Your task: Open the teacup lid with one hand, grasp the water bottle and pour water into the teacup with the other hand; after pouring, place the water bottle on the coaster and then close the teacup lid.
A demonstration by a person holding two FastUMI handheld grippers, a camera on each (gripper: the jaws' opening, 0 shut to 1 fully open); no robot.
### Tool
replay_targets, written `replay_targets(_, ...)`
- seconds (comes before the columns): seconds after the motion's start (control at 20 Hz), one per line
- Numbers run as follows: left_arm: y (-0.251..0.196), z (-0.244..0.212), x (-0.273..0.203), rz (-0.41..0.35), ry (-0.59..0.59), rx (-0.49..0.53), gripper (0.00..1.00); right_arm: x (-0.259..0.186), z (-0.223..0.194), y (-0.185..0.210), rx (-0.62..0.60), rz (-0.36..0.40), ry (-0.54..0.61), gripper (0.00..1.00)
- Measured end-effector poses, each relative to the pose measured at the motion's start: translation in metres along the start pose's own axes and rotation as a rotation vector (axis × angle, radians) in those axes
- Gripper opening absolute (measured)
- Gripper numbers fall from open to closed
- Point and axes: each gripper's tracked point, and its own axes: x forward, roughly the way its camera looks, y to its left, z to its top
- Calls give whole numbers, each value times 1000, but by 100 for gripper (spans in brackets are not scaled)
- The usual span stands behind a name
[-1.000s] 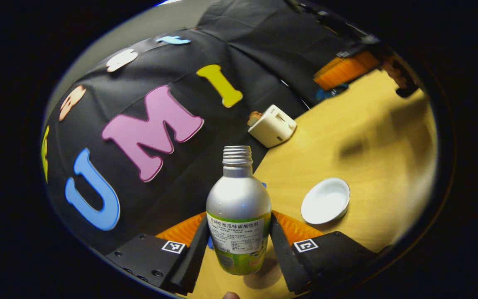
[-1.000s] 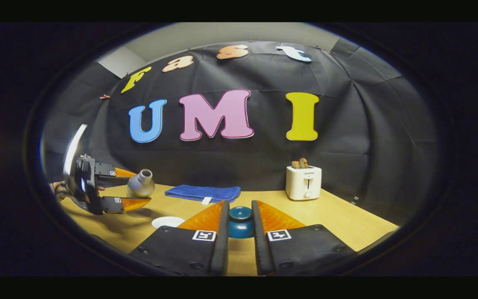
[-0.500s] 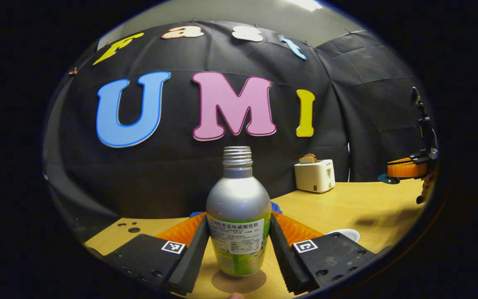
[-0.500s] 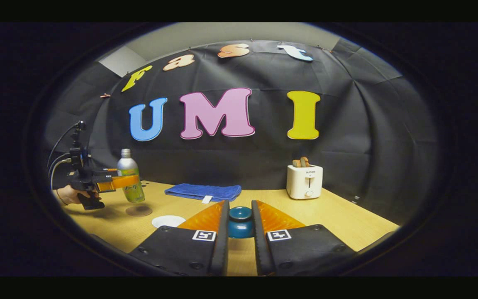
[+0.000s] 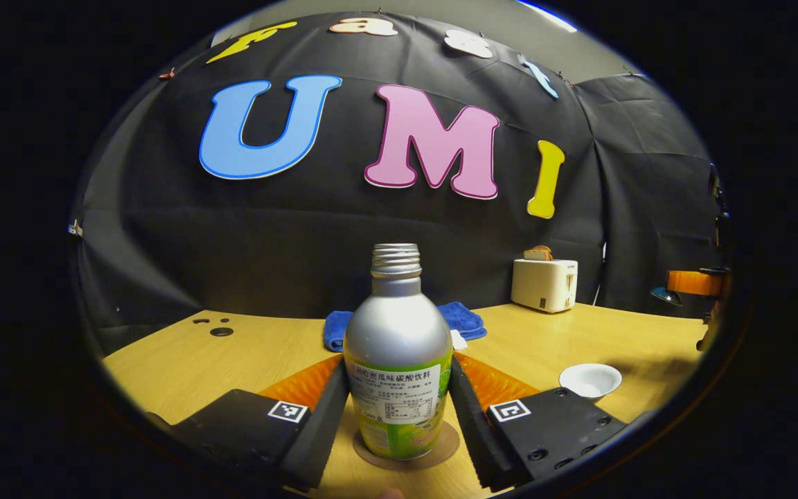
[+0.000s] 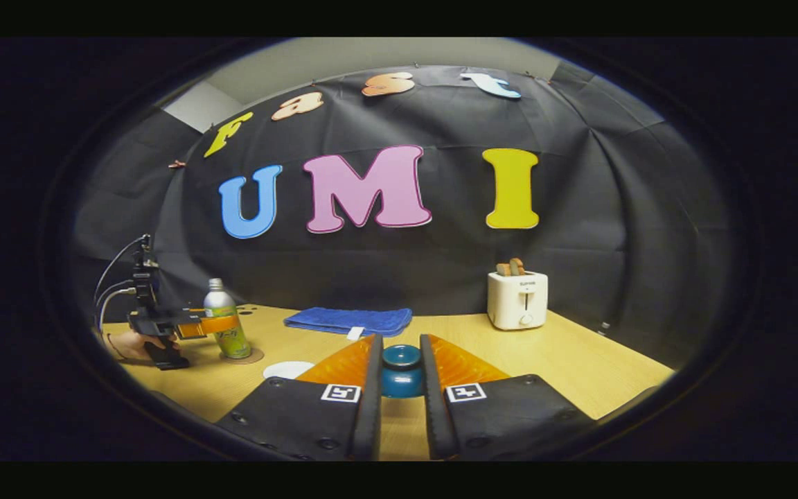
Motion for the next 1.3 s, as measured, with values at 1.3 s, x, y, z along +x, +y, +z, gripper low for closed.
replay_targets(1.3, 9, 6, -92, 66, -10, 70, 98, 45, -51, 128, 95, 225, 116, 34)
